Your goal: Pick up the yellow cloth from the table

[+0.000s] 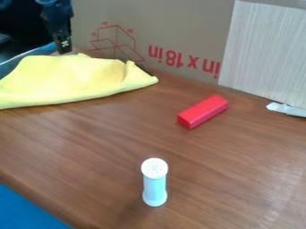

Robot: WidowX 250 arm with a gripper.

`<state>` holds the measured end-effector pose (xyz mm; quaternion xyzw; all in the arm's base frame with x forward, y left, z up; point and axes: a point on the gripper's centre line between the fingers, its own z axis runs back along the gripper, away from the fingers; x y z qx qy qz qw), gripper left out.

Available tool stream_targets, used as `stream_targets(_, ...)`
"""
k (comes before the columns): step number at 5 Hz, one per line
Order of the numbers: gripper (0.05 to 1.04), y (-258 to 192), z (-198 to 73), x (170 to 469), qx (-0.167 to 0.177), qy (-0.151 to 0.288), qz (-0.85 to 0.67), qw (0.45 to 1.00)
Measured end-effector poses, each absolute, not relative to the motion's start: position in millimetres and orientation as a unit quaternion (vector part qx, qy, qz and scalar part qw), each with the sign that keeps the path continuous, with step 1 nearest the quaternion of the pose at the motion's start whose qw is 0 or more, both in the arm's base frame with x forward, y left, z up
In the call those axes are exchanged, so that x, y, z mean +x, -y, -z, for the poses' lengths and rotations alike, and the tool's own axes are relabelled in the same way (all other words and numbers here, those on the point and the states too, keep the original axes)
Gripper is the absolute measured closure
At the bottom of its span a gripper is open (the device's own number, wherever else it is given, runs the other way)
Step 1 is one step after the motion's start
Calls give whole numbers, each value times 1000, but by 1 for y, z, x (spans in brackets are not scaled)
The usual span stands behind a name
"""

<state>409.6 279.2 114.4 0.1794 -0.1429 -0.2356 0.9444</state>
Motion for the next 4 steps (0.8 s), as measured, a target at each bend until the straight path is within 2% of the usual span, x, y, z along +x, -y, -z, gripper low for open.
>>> stream_targets(2,83,-286,-106,414,183,132,228,947)
stream_targets(4,83,-284,-97,417,151,122,238,952)
